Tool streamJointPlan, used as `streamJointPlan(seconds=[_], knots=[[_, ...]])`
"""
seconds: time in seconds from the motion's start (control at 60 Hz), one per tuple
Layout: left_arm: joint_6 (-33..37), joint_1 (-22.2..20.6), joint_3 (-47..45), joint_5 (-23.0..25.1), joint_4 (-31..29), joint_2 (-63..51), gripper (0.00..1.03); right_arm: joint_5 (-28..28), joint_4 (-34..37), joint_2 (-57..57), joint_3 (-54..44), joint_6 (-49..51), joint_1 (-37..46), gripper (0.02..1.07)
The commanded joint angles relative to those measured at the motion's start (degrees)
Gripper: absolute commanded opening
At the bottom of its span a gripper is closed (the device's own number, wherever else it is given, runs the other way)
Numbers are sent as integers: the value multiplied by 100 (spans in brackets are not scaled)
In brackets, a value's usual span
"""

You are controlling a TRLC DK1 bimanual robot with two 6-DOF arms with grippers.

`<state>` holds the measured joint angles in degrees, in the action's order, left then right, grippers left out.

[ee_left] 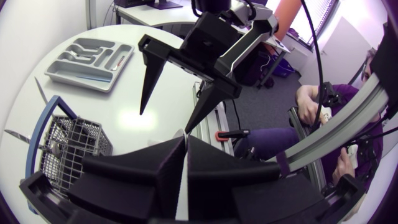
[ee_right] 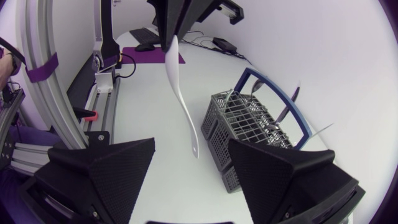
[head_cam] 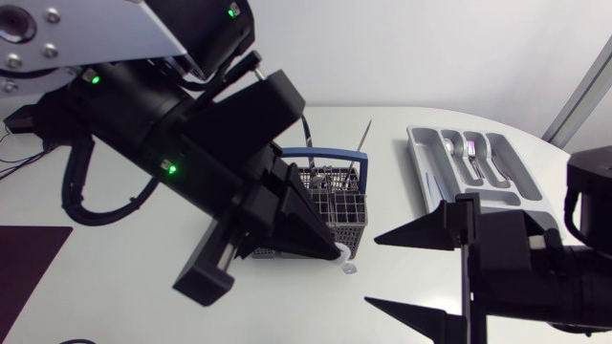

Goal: Unload the cutlery basket into the drawer organizer.

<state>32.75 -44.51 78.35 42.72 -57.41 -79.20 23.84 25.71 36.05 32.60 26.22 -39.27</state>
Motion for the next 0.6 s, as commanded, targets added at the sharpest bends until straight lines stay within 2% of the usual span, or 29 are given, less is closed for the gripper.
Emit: streamJointPlan(seconds=[0.0, 0.133, 0.217, 0.283, 0.367, 0.583], knots=[[258, -110, 295, 105, -139, -236, 19, 16, 39, -98, -61, 103, -160, 77], [293, -251, 418, 114, -201, -421, 19, -19, -14, -125, -43, 103, -336, 60], [293, -260, 480, 114, -209, -482, 19, -28, -58, -125, -43, 103, -406, 49], [293, -260, 524, 140, -227, -518, 18, -46, -93, -125, -43, 94, -450, 45], [293, -260, 559, 140, -227, -570, 18, -107, -111, -125, -26, 94, -512, 33], [293, -321, 585, 149, -227, -632, 18, -177, -234, -55, -34, 41, -609, 23]])
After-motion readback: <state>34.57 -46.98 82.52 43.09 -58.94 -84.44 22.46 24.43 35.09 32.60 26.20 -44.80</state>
